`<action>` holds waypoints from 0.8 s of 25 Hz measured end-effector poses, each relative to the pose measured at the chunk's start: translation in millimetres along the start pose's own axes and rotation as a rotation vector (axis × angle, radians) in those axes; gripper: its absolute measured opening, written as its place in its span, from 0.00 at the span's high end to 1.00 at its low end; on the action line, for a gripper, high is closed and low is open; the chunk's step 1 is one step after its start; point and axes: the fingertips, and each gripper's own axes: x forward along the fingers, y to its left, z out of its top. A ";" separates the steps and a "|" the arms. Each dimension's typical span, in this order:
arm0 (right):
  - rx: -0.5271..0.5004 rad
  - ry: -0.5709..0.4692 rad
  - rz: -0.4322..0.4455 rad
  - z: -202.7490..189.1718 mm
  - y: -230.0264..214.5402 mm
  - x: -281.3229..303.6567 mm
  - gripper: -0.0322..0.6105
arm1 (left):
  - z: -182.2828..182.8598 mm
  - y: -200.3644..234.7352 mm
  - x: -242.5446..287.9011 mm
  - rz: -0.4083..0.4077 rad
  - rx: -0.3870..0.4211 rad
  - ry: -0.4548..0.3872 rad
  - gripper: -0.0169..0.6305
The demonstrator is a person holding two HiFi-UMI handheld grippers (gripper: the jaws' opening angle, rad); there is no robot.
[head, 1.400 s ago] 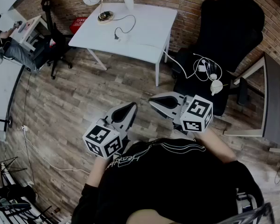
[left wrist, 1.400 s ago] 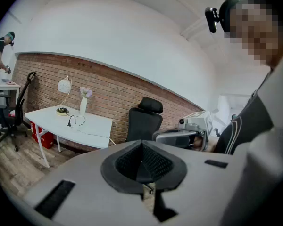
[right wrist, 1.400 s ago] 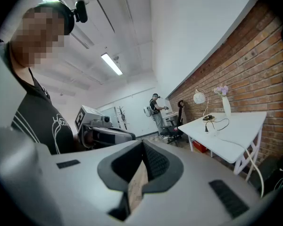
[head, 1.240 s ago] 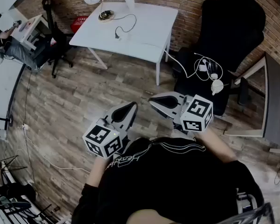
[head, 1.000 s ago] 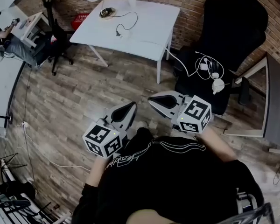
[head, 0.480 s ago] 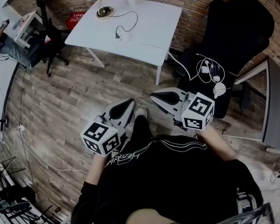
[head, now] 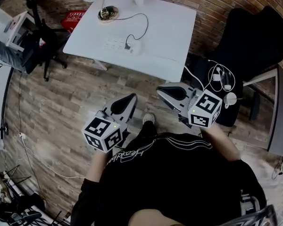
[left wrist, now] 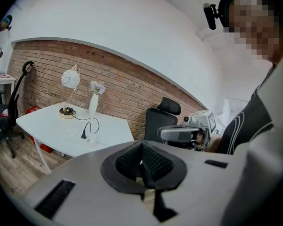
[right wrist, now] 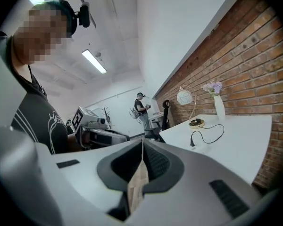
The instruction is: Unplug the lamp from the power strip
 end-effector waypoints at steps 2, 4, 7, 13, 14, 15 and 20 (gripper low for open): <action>0.003 -0.004 -0.015 9.5 -18.9 17.7 0.95 | 13.6 30.1 7.1 0.002 -0.004 -0.005 0.97; 0.003 0.000 -0.032 15.4 -37.3 32.6 0.95 | 24.7 56.2 14.9 -0.004 -0.015 -0.013 0.97; 0.000 0.007 -0.054 22.3 -61.1 53.2 0.95 | 37.1 89.5 26.2 -0.009 -0.006 -0.008 0.97; 0.006 0.014 -0.070 26.9 -95.8 84.2 0.95 | 53.3 139.2 44.7 0.022 0.000 -0.014 0.97; 0.012 0.012 -0.076 27.0 -102.4 87.7 0.95 | 55.8 146.9 47.3 0.033 -0.008 -0.021 0.97; 0.020 0.009 -0.079 27.1 -108.5 91.1 0.95 | 57.7 154.3 49.8 0.042 -0.015 -0.025 0.97; 0.070 0.025 -0.058 21.7 -132.8 111.0 0.95 | 59.3 188.5 62.9 0.083 -0.009 -0.015 0.97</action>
